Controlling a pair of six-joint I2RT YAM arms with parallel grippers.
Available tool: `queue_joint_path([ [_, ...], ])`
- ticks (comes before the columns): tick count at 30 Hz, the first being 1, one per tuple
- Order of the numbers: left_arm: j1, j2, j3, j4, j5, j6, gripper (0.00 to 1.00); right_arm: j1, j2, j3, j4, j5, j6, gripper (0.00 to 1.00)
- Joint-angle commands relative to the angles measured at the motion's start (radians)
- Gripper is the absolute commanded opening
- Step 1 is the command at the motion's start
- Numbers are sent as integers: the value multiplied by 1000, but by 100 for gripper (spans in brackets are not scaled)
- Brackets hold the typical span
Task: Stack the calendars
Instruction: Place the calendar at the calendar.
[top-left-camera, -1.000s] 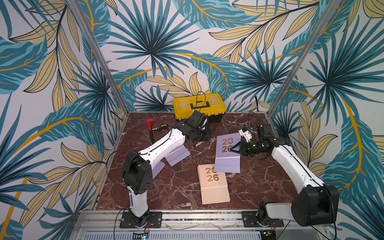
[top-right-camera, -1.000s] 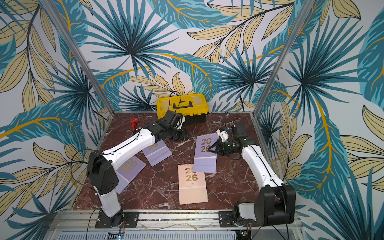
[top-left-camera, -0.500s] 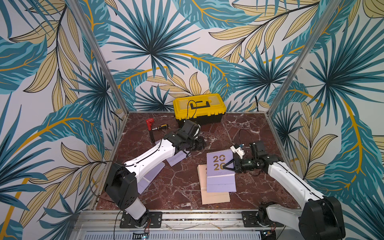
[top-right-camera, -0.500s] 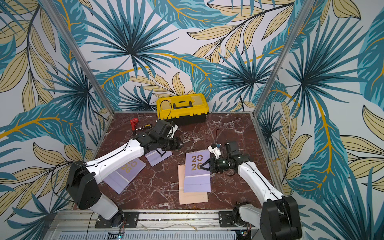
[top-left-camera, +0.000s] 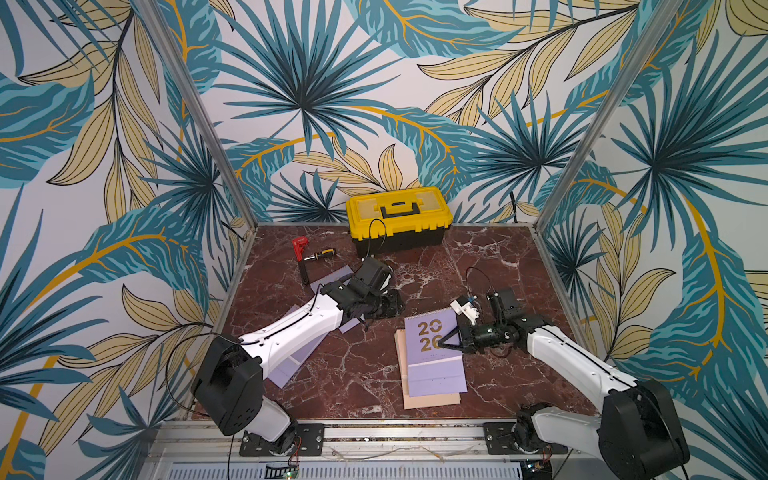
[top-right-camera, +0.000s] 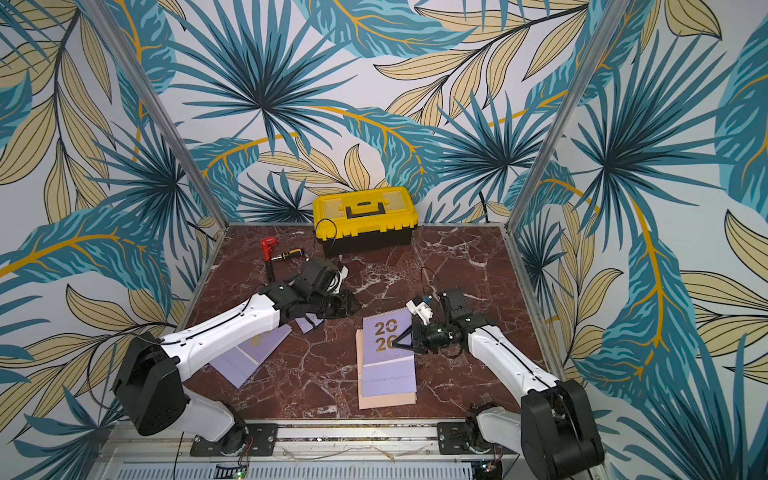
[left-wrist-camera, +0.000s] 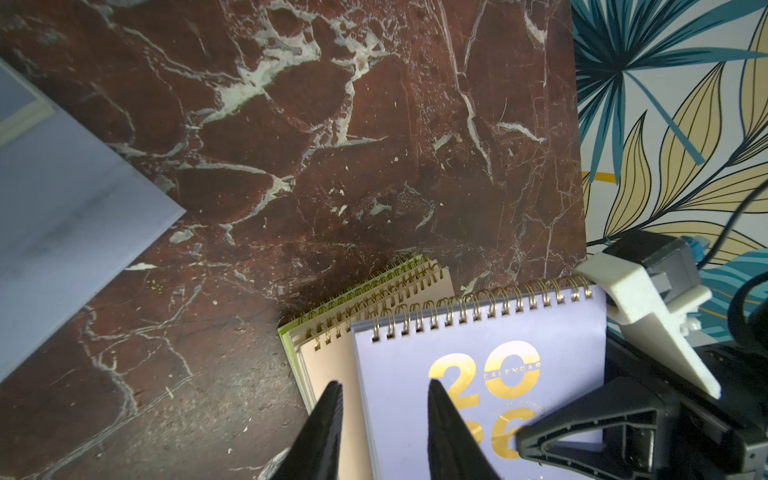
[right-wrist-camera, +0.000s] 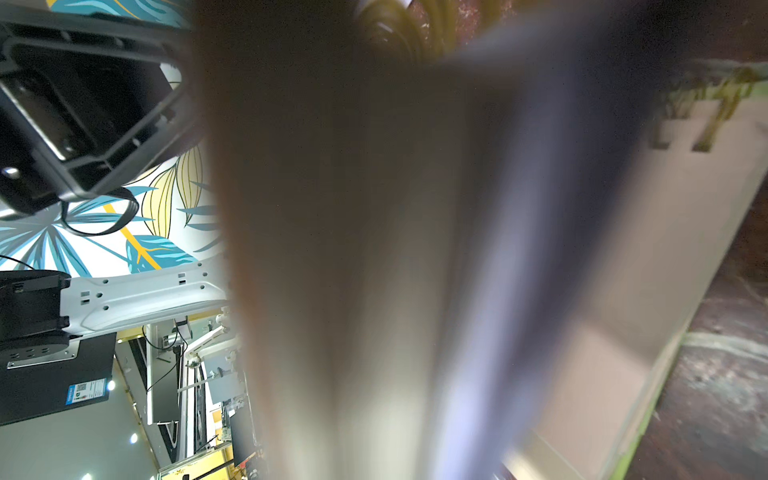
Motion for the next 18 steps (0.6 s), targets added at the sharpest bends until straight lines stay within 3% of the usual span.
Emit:
queue_joint_path([
  [1, -11, -29, -30, 26, -11, -18, 36, 22, 25, -21, 86, -48, 20, 0],
  [15, -22, -49, -121, 49, -16, -56, 42, 43, 125, -46, 125, -14, 6, 0],
  [18, -21, -42, -129, 50, -12, -58, 43, 44, 144, -35, 83, 22, -14, 16],
])
